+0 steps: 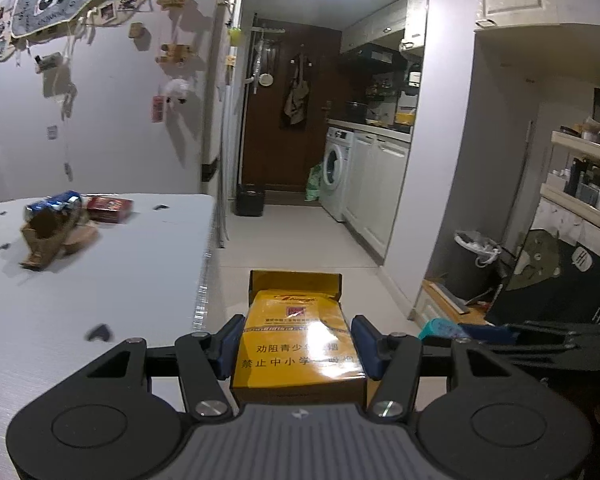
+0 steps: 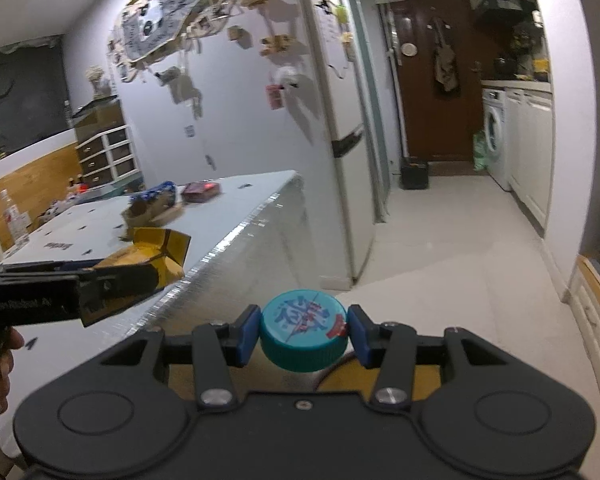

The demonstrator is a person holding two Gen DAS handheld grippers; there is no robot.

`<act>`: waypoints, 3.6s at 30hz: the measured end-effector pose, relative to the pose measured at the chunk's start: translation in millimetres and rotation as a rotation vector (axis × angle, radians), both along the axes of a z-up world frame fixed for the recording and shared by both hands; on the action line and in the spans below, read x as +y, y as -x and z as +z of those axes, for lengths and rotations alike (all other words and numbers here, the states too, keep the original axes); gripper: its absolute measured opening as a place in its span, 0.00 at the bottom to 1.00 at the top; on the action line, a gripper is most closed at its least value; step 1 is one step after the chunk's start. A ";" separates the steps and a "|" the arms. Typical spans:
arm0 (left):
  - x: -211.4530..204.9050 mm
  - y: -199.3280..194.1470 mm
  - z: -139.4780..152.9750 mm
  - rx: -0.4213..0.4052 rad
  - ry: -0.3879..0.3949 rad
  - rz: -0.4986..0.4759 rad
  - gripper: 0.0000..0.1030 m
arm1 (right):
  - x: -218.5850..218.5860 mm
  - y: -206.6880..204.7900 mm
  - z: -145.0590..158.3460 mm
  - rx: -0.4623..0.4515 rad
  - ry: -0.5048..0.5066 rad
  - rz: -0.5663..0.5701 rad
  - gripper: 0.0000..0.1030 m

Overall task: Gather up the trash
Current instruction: 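Carry the teal cap and yellow box over the bin with both tools, then open the right tool dropping the teal cap while the left tool drops the yellow box, then lift both tools from the bin and move toward the blue can and cardboard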

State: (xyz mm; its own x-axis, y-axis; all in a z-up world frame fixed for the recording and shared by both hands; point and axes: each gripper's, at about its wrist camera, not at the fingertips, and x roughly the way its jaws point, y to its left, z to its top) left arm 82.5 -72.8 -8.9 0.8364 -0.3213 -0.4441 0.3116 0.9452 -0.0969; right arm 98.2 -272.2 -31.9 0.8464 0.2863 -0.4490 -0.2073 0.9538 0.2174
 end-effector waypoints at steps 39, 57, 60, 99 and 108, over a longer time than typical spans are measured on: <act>-62.0 -133.1 -188.0 0.431 0.162 0.011 0.56 | -40.9 -136.0 -177.3 0.455 0.292 0.053 0.47; -59.1 -180.2 -241.7 0.617 0.272 0.073 0.56 | -14.5 -202.0 -228.3 0.614 0.617 0.282 0.56; -62.7 -185.7 -253.9 0.650 0.281 0.069 0.56 | -19.1 -198.8 -227.1 0.609 0.629 0.302 0.59; -82.7 -148.8 -201.8 0.596 -0.056 -0.005 1.00 | -48.8 -121.3 -167.8 0.514 0.395 0.232 1.00; -70.4 -125.4 -190.8 0.559 -0.147 -0.013 1.00 | -62.2 -102.4 -153.5 0.480 0.360 0.144 1.00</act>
